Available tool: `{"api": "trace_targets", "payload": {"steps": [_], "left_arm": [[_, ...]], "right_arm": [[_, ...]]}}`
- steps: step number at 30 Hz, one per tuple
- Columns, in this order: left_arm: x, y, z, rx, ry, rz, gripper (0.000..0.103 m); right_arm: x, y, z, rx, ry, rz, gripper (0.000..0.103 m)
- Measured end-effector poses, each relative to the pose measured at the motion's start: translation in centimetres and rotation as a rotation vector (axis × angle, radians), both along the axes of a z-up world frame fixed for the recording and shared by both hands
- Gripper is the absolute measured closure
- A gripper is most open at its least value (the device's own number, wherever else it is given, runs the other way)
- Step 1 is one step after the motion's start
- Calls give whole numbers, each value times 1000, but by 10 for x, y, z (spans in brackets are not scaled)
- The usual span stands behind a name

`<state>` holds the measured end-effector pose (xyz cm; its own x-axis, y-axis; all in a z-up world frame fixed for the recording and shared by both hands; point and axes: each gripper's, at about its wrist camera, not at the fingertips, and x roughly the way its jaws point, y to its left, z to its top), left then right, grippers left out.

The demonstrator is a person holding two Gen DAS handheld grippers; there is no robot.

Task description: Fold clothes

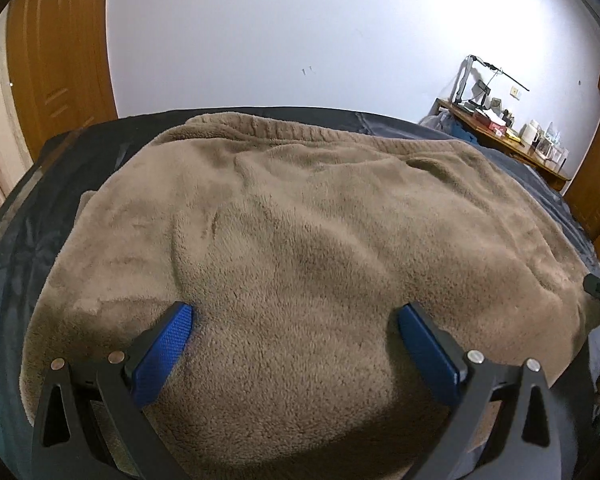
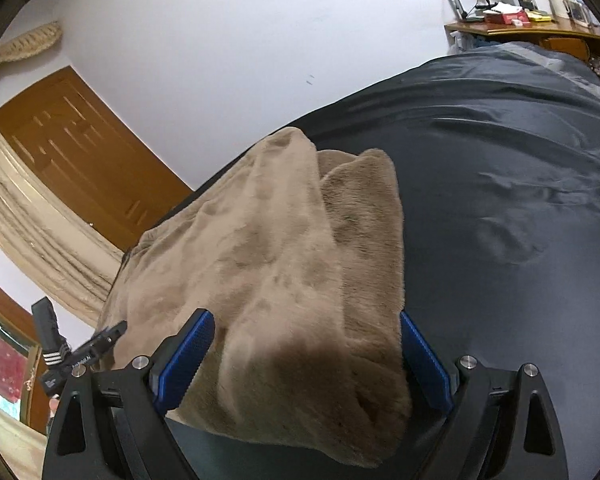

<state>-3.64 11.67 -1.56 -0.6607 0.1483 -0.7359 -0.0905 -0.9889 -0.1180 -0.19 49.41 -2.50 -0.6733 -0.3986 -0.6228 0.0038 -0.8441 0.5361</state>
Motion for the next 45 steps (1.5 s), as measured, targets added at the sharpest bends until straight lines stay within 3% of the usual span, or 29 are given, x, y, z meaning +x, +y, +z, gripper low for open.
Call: {"api": "trace_targets", "payload": {"steps": [8, 20, 33, 37, 41, 45], "left_arm": [[1, 0, 0, 3, -3, -2, 0], [4, 2, 1, -17, 4, 7, 0], [4, 5, 0, -45, 2, 11, 0], [4, 5, 0, -47, 2, 11, 0], [4, 4, -1, -49, 0, 10, 0], [5, 4, -1, -47, -2, 9, 0]], "right_arm": [[-2, 8, -3, -125, 15, -12, 6], [2, 3, -3, -76, 53, 16, 3], [-4, -18, 0, 72, 32, 7, 3], [-5, -17, -1, 79, 23, -11, 10], [-6, -15, -2, 87, 13, -29, 40], [-7, -14, -3, 95, 5, -43, 44]]}}
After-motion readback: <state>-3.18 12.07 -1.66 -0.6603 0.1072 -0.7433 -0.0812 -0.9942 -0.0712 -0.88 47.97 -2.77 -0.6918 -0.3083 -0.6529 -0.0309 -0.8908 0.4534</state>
